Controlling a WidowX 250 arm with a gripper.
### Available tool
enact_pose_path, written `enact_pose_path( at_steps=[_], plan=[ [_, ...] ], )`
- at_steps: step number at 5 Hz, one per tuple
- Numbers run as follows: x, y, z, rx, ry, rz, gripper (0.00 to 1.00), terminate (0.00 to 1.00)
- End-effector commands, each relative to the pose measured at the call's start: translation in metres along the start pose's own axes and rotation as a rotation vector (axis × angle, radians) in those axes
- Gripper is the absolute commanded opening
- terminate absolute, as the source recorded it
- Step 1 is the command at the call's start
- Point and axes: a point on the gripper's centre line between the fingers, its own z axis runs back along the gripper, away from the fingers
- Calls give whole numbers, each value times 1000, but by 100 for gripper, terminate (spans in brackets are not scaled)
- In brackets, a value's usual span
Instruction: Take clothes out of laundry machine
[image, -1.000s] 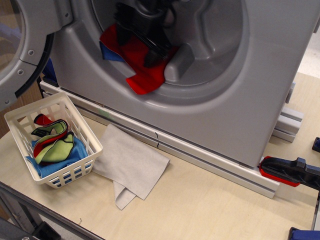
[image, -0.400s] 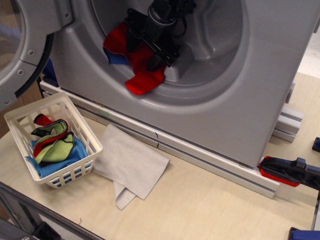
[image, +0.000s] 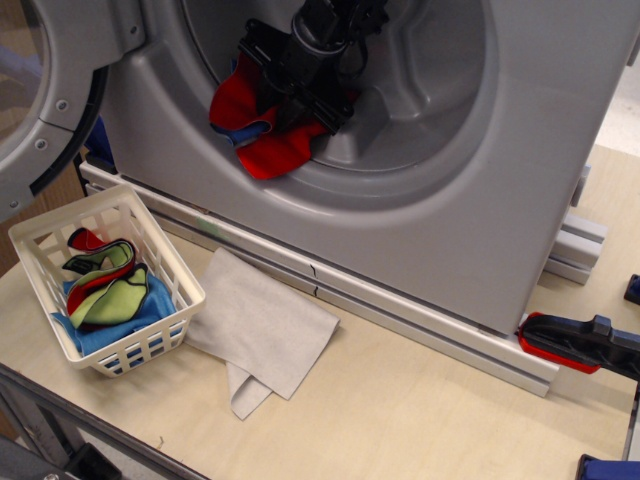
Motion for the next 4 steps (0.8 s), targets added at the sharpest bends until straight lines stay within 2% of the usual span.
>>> enact_pose_path(
  at_steps=[1,2,3,4],
  plan=[
    [-43,32,31,43,17,188,0,0],
    [-77,31,44,-26,33,279,0,0],
    [-111,22,54,-120,91,390,0,0],
    [-142,6,40,-256,116,461,0,0]
  ],
)
